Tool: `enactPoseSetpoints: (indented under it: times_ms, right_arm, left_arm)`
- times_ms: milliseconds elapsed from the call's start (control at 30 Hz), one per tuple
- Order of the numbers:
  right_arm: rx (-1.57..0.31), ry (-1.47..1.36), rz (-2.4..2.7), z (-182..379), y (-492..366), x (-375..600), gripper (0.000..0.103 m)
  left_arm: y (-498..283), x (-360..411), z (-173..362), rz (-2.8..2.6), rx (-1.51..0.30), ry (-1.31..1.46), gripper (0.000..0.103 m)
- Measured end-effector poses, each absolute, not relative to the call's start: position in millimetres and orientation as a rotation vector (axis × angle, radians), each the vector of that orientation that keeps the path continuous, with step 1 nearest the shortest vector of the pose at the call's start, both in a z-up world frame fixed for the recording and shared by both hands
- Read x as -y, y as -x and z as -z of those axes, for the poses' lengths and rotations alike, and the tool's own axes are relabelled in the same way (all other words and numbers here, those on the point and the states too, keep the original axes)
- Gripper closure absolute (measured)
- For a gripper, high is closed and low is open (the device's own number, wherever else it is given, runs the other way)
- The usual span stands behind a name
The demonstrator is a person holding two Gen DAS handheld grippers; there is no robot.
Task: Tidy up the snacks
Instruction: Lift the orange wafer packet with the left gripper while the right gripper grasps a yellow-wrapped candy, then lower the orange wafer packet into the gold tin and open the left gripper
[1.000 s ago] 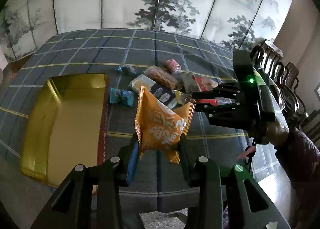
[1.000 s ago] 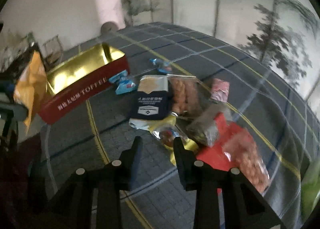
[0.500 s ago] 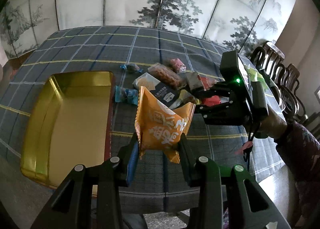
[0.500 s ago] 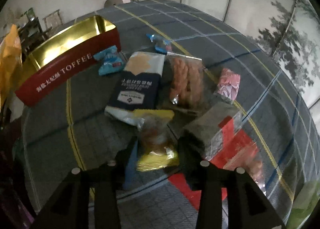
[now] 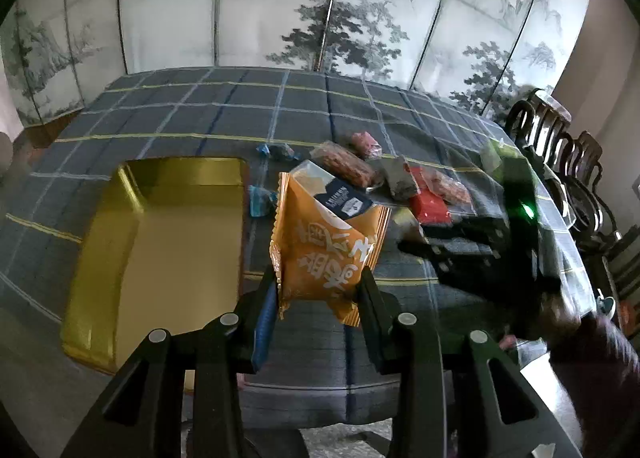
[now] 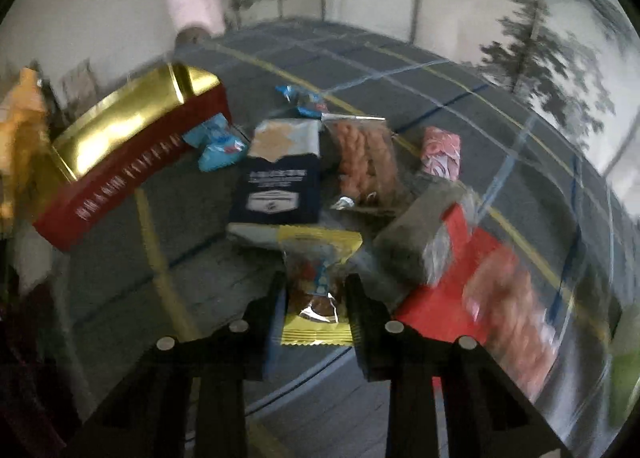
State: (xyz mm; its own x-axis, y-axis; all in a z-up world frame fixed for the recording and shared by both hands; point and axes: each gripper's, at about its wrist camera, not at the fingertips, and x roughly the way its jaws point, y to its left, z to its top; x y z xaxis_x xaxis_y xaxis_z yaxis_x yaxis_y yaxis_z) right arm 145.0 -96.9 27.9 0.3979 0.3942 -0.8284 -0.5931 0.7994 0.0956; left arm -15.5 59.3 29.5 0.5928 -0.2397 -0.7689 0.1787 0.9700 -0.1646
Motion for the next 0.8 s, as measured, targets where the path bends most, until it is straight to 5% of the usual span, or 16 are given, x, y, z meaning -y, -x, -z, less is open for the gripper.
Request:
enactPoseSetpoints:
  times_ms: [800]
  right_arm:
    - [-0.952,0.094,-0.511,-18,-106,105,0.074]
  left_arm:
    - [-8,-127,-17,0.034,-0.844,-0.047,0.069]
